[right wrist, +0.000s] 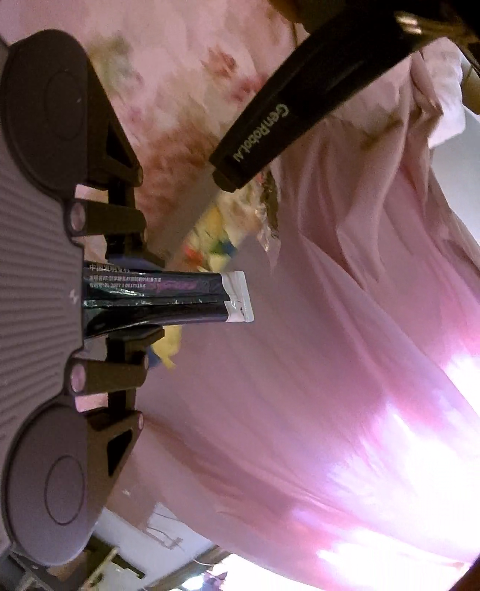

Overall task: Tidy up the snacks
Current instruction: 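Lift and carry the fish pack and stick packs with both tools to the tray, then open both tools to release the fish pack and stick packs into the tray, then pull both tools back from the tray toward the remaining snacks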

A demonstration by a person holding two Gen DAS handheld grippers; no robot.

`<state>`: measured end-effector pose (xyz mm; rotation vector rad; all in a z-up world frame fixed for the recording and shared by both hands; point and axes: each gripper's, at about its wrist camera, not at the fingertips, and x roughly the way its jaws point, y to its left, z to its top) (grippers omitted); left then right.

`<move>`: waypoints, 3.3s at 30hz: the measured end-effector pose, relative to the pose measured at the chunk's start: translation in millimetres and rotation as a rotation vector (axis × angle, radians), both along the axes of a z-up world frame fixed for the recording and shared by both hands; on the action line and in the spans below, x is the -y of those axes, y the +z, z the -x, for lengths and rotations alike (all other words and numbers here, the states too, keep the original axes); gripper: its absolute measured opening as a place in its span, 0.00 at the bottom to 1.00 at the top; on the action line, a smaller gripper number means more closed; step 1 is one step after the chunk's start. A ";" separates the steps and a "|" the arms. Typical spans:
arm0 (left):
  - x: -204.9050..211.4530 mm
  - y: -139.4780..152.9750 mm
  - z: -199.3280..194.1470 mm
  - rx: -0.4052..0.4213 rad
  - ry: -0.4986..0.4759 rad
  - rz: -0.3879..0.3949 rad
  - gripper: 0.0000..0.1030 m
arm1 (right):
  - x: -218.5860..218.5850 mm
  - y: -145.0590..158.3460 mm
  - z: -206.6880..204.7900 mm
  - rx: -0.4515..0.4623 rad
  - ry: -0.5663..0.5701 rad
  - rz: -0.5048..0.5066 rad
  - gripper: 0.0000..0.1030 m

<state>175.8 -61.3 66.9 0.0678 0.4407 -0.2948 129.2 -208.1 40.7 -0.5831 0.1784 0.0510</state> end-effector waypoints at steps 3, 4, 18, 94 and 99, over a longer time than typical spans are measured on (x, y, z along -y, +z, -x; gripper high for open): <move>3.3 12.2 -27.5 0.013 0.006 0.010 0.49 | 6.6 14.6 -31.2 0.034 0.008 0.005 0.34; 4.9 15.4 -38.0 0.015 0.008 0.017 0.49 | 8.0 19.0 -38.0 0.043 0.010 0.003 0.34; 27.2 7.8 -157.3 -0.040 0.044 0.040 0.49 | 32.2 17.2 -154.0 0.023 -0.006 -0.032 0.34; -30.0 24.8 50.7 0.103 0.102 0.221 0.99 | 90.1 50.2 46.5 -0.019 -0.049 -0.604 1.00; -41.2 9.8 67.1 0.066 0.092 0.216 0.99 | 86.5 34.8 64.3 -0.077 -0.078 -0.613 1.00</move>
